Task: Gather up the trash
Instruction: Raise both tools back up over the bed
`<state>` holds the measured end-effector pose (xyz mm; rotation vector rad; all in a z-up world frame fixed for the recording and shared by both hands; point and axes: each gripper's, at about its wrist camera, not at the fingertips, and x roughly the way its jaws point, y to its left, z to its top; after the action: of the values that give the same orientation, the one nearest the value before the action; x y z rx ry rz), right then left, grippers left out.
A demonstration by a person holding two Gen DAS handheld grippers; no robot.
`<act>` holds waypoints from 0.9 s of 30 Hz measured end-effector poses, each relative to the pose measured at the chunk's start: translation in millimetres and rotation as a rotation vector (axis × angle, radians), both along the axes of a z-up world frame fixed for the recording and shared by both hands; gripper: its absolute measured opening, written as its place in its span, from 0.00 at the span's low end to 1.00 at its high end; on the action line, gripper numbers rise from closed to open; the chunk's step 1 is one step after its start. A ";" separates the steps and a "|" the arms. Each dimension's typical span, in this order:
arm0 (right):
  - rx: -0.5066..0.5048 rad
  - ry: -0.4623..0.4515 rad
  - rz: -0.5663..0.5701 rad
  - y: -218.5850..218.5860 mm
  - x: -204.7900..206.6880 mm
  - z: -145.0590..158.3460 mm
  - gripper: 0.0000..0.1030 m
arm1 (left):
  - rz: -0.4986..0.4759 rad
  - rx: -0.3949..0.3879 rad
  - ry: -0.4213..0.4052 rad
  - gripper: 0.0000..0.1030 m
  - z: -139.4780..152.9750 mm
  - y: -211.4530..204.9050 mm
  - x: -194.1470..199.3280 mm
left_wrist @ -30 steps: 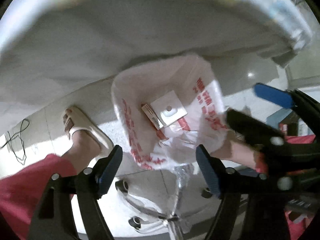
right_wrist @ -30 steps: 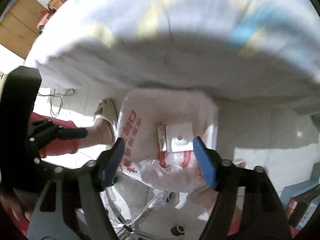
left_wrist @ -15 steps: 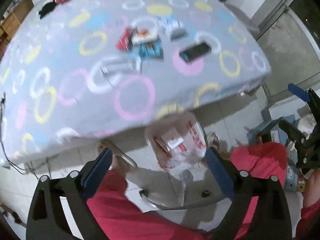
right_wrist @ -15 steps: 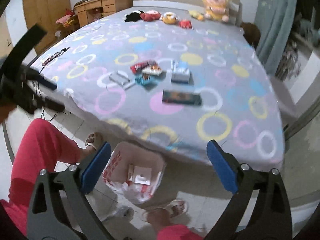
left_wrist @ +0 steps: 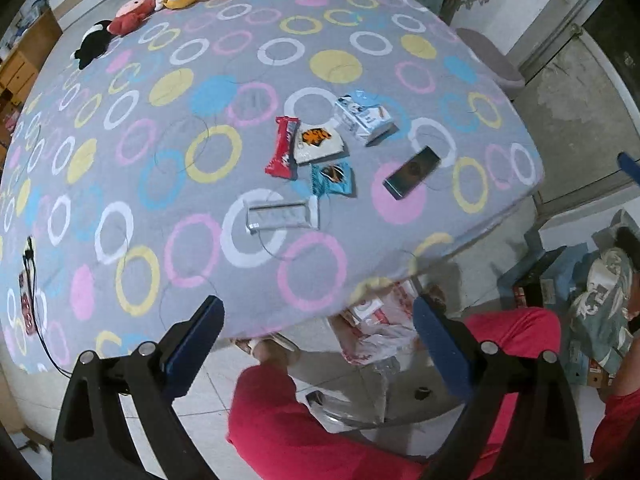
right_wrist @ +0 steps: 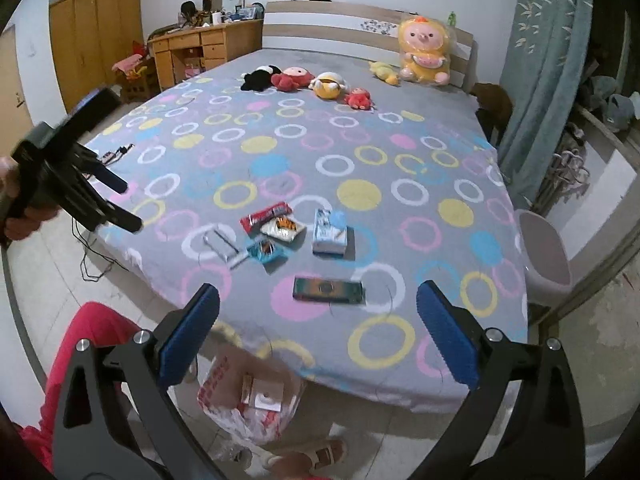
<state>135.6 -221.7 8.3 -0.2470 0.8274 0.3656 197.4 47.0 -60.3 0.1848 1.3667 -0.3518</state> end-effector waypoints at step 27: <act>-0.016 0.200 0.218 97.2 136.7 -83.8 0.94 | -0.071 0.046 0.125 0.90 -102.6 -20.9 152.4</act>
<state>272.3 -124.5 -75.5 -0.3203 1.0040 0.5954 349.7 26.1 -162.9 0.2533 1.4951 -0.3972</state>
